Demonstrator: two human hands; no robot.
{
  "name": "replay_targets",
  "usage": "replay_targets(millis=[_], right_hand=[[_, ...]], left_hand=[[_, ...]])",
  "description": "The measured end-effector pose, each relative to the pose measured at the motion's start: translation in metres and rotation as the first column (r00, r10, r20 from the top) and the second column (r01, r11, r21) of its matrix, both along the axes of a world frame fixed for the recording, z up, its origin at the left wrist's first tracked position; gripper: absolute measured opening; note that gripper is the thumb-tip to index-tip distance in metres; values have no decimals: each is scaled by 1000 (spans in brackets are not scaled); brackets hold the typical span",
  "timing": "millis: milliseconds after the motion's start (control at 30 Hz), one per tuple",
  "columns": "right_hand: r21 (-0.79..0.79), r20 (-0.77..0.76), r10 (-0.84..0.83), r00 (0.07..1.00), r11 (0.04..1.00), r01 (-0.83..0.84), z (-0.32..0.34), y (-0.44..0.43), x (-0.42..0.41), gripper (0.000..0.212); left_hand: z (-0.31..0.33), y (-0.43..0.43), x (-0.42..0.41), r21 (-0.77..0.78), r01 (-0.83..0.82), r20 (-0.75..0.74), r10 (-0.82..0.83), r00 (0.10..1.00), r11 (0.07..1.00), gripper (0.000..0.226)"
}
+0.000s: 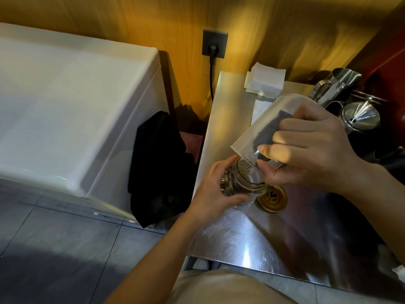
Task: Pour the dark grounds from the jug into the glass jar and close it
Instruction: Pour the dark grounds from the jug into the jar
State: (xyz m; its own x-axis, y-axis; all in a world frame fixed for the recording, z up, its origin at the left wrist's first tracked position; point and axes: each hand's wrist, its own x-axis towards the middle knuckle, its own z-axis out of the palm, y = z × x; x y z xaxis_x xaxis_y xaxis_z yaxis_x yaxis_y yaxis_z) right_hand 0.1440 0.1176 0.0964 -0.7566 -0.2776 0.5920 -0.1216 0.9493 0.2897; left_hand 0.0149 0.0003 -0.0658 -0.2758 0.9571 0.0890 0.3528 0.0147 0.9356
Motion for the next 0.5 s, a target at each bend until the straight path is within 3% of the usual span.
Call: replay_targets(millis=[500], right_hand=[[-21, -7, -40, 999, 999, 40, -1, 2, 2, 24]], left_hand=[[0, -1, -1, -8, 15, -22, -15, 1000, 1000, 85]])
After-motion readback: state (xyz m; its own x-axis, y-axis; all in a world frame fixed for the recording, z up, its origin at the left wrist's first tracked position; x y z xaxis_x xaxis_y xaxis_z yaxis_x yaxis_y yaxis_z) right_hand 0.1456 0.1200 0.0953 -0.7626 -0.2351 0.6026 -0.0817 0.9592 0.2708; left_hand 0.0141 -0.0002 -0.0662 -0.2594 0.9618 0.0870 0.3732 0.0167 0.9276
